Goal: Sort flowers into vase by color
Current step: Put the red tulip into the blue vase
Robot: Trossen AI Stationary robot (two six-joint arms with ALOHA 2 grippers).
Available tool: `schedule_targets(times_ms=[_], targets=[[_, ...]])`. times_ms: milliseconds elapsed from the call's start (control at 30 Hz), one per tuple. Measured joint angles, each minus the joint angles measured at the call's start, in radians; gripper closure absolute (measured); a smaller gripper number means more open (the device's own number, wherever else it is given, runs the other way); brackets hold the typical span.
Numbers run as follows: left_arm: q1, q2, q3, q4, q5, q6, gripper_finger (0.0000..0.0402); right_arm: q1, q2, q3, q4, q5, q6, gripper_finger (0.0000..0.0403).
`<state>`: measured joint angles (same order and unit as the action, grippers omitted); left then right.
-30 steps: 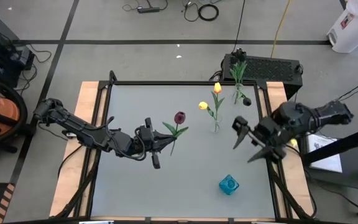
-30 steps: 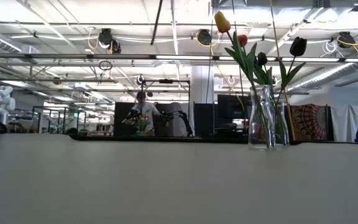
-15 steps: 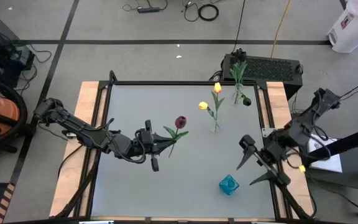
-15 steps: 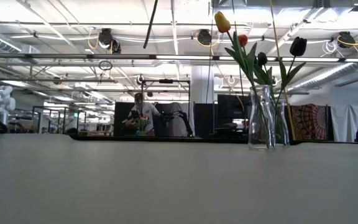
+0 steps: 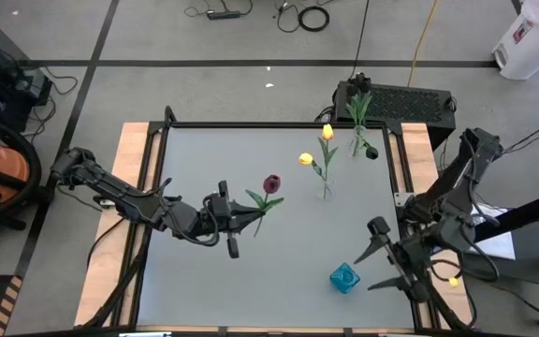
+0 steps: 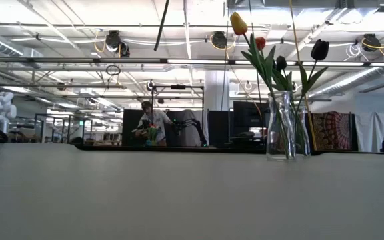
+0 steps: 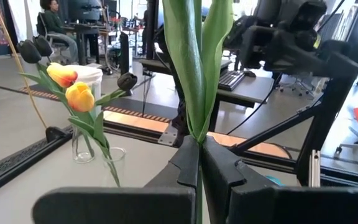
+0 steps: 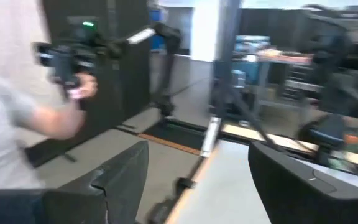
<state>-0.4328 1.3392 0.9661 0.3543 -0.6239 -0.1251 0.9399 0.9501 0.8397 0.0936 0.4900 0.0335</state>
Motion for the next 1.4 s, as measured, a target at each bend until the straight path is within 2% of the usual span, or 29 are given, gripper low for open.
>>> schedule_targets(times_ms=[167, 267, 400, 600, 800, 1067, 1233, 1400], targets=[[0.002, 0.000, 0.000, 0.023, 0.018, 0.008, 0.0392, 0.000, -0.001, 0.000, 0.014, 0.186, -0.036, 0.0135], [0.004, 0.018, 0.000, 0.097, 0.039, 0.062, 0.0392, 0.000, -0.010, 0.000, 0.015, 0.320, -0.050, 0.0135], [0.026, 0.062, -0.001, 0.203, 0.128, 0.114, 0.0392, -0.002, -0.020, 0.000, 0.015, 0.428, -0.062, 0.0135], [0.090, 0.125, 0.000, 0.301, 0.211, 0.115, 0.0392, -0.003, -0.020, 0.000, 0.031, 0.435, -0.062, 0.0135], [0.151, 0.179, 0.024, 0.398, 0.372, 0.115, 0.0392, -0.004, -0.021, 0.000, 0.038, 0.459, -0.065, 0.0135], [0.175, 0.331, 0.211, 0.381, 0.544, 0.151, 0.0392, -0.038, -0.021, 0.000, 0.062, 0.488, -0.092, 0.0135], [0.175, 0.408, 0.321, 0.313, 0.561, 0.215, 0.0392, -0.060, -0.021, 0.000, 0.061, 0.533, -0.106, 0.0135], [0.185, 0.460, 0.385, 0.299, 0.575, 0.222, 0.0392, -0.082, -0.021, 0.000, 0.064, 0.531, -0.106, 0.0135]])
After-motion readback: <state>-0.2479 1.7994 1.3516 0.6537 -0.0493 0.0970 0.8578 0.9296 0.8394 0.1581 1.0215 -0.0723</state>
